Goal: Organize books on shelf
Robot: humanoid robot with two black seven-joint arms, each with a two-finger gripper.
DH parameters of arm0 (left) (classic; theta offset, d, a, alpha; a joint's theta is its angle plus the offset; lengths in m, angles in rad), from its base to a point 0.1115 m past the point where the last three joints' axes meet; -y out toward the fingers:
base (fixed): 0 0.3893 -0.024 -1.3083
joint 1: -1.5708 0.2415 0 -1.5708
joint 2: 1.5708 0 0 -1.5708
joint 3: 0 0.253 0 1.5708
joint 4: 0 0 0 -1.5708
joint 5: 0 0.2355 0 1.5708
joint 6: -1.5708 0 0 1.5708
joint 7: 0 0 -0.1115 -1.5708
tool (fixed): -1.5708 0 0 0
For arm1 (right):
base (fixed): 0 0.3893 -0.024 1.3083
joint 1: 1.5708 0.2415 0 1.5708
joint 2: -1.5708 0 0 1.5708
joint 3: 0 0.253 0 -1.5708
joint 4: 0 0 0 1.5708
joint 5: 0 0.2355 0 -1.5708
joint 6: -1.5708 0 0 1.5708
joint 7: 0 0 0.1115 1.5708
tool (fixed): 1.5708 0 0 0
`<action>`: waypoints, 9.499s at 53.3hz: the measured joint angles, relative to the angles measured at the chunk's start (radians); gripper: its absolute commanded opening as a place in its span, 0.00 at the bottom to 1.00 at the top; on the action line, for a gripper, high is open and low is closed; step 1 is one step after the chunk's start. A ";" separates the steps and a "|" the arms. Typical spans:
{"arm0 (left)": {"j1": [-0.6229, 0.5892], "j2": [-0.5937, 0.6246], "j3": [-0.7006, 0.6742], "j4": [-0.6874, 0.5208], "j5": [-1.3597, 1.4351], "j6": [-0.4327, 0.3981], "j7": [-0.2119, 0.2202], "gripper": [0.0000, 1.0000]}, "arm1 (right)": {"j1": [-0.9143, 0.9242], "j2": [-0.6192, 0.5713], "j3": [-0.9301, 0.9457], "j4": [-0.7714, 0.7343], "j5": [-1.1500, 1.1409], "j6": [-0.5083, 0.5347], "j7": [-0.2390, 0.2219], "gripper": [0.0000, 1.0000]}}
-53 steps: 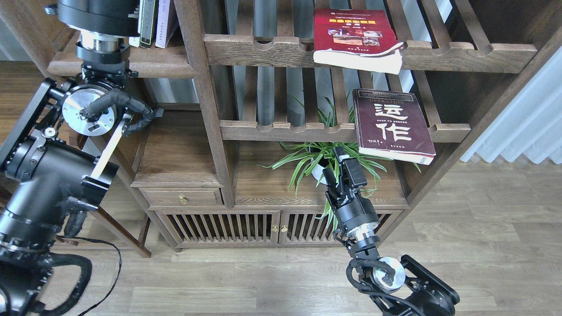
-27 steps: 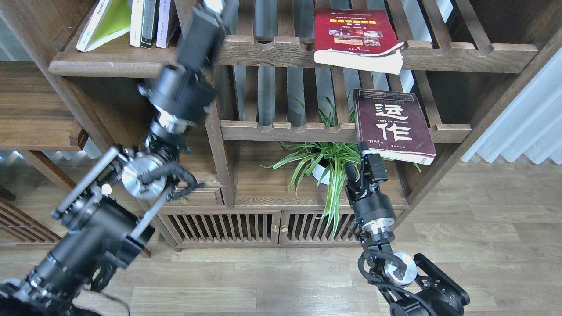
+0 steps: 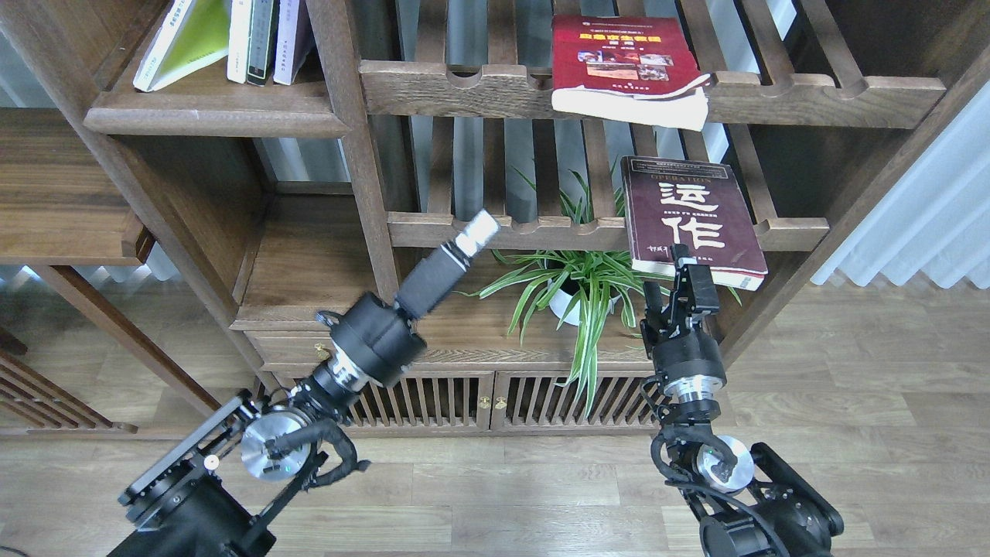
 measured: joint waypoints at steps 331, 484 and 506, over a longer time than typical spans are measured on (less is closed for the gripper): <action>0.041 0.052 0.090 0.122 -0.431 0.000 0.101 0.08 | -0.231 -0.026 -0.388 0.390 -0.073 0.004 -0.103 0.64; -0.627 -0.020 -0.079 -0.029 0.019 0.000 0.123 0.03 | -0.133 -0.044 -0.133 0.026 0.057 0.005 -0.023 0.94; -0.700 -0.020 -0.287 -0.029 0.021 0.000 0.191 0.03 | -0.112 -0.040 -0.143 0.007 0.054 0.005 -0.024 0.94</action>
